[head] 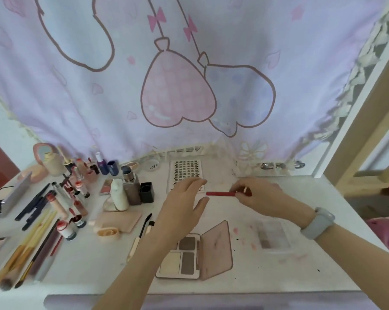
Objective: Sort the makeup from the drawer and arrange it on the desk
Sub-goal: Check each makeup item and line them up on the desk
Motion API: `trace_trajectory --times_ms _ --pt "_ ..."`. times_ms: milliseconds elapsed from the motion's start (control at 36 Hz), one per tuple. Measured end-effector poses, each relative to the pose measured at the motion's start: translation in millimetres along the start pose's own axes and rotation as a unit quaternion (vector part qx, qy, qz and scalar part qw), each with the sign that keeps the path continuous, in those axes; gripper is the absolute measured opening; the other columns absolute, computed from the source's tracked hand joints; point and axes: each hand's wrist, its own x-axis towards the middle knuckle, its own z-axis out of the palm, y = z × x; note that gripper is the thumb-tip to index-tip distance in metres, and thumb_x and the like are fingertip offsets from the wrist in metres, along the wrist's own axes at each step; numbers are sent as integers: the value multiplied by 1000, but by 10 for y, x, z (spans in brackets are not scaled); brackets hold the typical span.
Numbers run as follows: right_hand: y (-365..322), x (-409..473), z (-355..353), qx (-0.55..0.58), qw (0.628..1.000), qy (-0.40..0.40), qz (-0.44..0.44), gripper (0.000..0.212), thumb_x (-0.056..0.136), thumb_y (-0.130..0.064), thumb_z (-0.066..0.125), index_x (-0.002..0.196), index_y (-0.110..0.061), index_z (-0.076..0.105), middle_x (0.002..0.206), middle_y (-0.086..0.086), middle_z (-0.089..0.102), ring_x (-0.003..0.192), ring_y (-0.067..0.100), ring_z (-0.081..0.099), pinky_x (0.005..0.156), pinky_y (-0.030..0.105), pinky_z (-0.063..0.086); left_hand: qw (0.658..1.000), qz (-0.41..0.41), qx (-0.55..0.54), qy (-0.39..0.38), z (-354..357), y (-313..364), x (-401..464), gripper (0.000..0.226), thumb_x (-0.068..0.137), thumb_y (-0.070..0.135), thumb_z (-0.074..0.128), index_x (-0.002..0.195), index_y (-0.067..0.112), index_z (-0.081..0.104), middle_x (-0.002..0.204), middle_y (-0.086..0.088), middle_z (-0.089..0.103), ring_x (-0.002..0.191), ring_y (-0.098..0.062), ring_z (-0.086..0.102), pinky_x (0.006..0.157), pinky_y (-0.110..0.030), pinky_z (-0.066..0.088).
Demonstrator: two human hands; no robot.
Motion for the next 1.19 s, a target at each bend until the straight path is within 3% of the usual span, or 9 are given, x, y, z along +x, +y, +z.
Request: trace_trajectory --times_ms 56,139,278,389,583,722,833,1056,1194 --pt "-112 -64 -89 115 992 -40 -25 15 90 -21 57 84 -34 63 59 -21 57 54 -3 49 52 3 36 999 42 25 -15 -2 14 -18 41 94 28 52 133 15 49 132 1 50 124 -15 41 104 -24 29" --pt "-225 -71 -100 223 972 -48 -53 13 88 -18 61 81 -29 63 58 -20 58 53 -2 47 53 10 38 997 53 35 -51 -2 44 -68 37 97 32 44 130 17 51 121 3 56 113 -14 46 94 -25 37" --pt "-345 10 -36 282 958 -3 -53 11 88 -22 61 77 -21 61 50 -13 55 45 1 42 48 13 35 998 -16 49 -30 -59 16 -110 26 99 32 35 112 18 53 101 6 56 86 -16 54 67 -28 41" --pt "-436 77 53 364 930 18 -47 12 91 -10 57 79 -12 59 49 -9 53 42 4 40 45 13 34 996 -14 90 3 -168 -85 -187 24 98 23 38 115 15 54 101 2 56 87 -22 54 70 -30 39" --pt "-661 99 221 389 917 48 -72 14 87 -4 61 80 -16 59 58 -6 60 49 5 51 53 14 43 996 -44 70 31 -291 -119 -321 29 99 32 31 109 17 54 90 5 58 71 -17 55 61 -36 47" --pt "-764 113 245 361 926 43 -99 15 88 -5 59 79 -17 59 59 -6 59 50 4 49 54 15 43 996 -42 46 69 -359 -144 -413 21 97 29 42 102 19 60 62 9 54 49 -9 46 46 -21 35" --pt "-807 132 276 342 932 38 -112 19 88 -3 58 78 -19 59 59 -6 57 51 6 47 55 19 41 995 -68 15 78 -387 -233 -478 25 96 33 43 109 25 62 52 14 46 44 -4 42 45 -23 34" --pt "-931 168 332 369 922 11 -120 13 88 -6 61 80 -17 61 56 -9 60 49 5 50 51 12 40 987 -150 -56 27 -528 -423 -603 32 86 53 46 116 43 44 73 9 60 64 1 54 57 -10 42" --pt "-970 240 299 413 906 31 -87 13 89 -4 57 81 -12 61 57 -5 59 48 9 50 47 14 39 972 -201 -113 43 -677 -630 -788 36 88 15 55 119 29 45 78 11 59 62 6 52 56 -6 39"
